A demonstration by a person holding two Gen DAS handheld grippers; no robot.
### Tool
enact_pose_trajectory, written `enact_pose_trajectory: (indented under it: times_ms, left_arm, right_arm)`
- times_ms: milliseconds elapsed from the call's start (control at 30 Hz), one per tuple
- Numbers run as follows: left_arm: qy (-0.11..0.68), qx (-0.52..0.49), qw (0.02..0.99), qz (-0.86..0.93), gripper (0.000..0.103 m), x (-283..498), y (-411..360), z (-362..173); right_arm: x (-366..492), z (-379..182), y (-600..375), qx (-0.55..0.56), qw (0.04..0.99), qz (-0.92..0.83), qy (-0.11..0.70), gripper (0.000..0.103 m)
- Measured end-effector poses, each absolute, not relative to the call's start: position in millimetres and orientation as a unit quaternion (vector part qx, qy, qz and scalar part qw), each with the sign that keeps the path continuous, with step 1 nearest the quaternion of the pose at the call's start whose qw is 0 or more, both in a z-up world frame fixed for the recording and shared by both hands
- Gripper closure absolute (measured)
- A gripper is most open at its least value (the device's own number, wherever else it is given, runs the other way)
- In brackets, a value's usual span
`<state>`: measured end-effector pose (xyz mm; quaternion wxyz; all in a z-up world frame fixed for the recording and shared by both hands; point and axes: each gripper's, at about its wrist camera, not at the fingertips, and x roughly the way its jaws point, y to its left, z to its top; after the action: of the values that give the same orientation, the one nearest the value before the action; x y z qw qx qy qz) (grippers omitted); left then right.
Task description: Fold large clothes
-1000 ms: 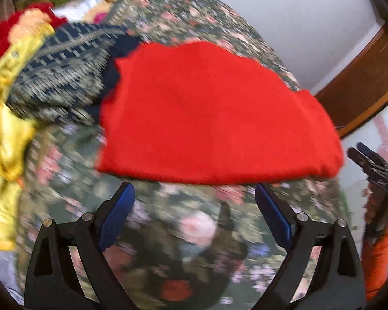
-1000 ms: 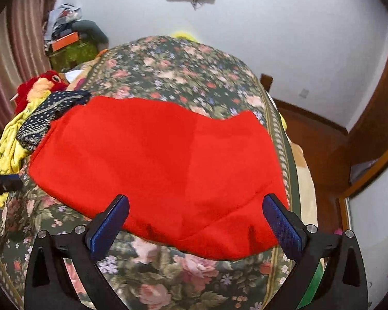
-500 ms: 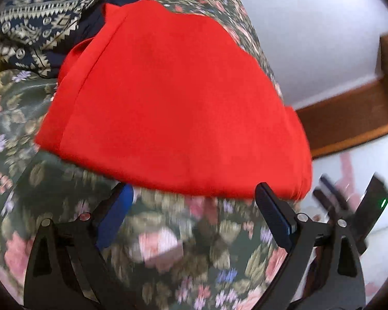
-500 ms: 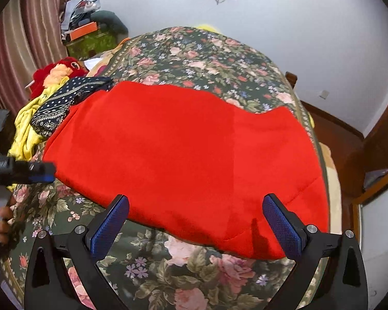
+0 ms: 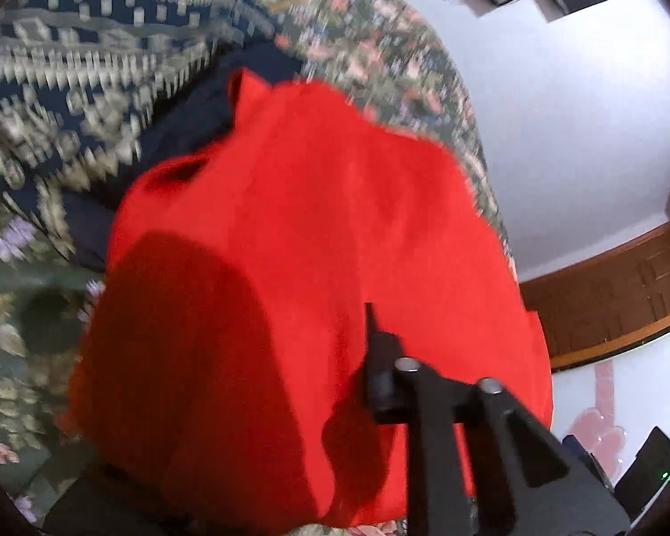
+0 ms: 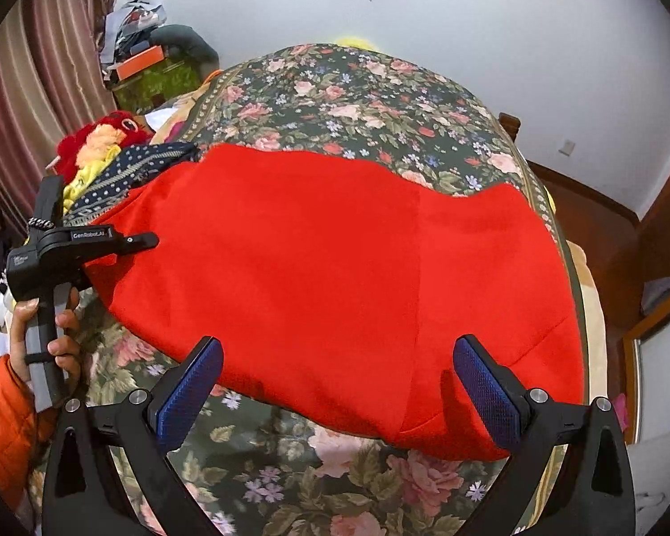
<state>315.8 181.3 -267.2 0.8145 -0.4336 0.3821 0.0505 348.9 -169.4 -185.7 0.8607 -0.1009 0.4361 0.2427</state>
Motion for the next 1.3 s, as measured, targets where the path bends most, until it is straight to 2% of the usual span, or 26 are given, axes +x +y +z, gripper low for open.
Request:
enact_pose_trajectory:
  times_ms: [200, 400, 567, 733, 900, 1000, 1167, 1300]
  left_arm:
    - [0.3, -0.34, 0.889, 0.068, 0.09, 285.6, 178.4, -181.4]
    - [0.271, -0.266, 0.919, 0.102, 0.09, 254.2, 190.6, -138.3]
    - [0.293, -0.233, 0.919, 0.126, 0.09, 234.2, 201.2, -142.6]
    - [0.336, -0.218, 0.905, 0.143, 0.09, 235.6, 199.8, -168.6]
    - [0.324, -0.192, 0.917, 0.134, 0.09, 248.4, 179.0, -148.8]
    - [0.311, -0.142, 0.932, 0.119, 0.09, 267.6, 144.3, -123.8]
    - [0.293, -0.042, 0.953, 0.06, 0.09, 304.8, 42.6, -90.7]
    - [0.321, -0.003, 0.947, -0.016, 0.091, 331.3, -37.5, -103.3]
  right_arm:
    - [352.5, -166.7, -146.7, -0.067, 0.859, 0.264, 0.434, 0.001]
    - [358.3, -183.2, -85.5, -0.044, 0.828, 0.299, 0.472, 0.001]
    - [354.1, -238.6, -15.1, -0.127, 0.776, 0.325, 0.526, 0.0]
    - [345.5, -265.1, 6.3, -0.192, 0.773, 0.314, 0.517, 0.0]
    - [358.4, -237.3, -30.9, -0.108, 0.765, 0.333, 0.541, 0.0]
    - [358.3, -206.8, -81.1, -0.047, 0.793, 0.323, 0.515, 0.0]
    - [354.3, -174.0, -182.4, 0.017, 0.848, 0.249, 0.467, 0.0]
    - [347.6, -166.1, -252.6, 0.032, 0.875, 0.18, 0.449, 0.0]
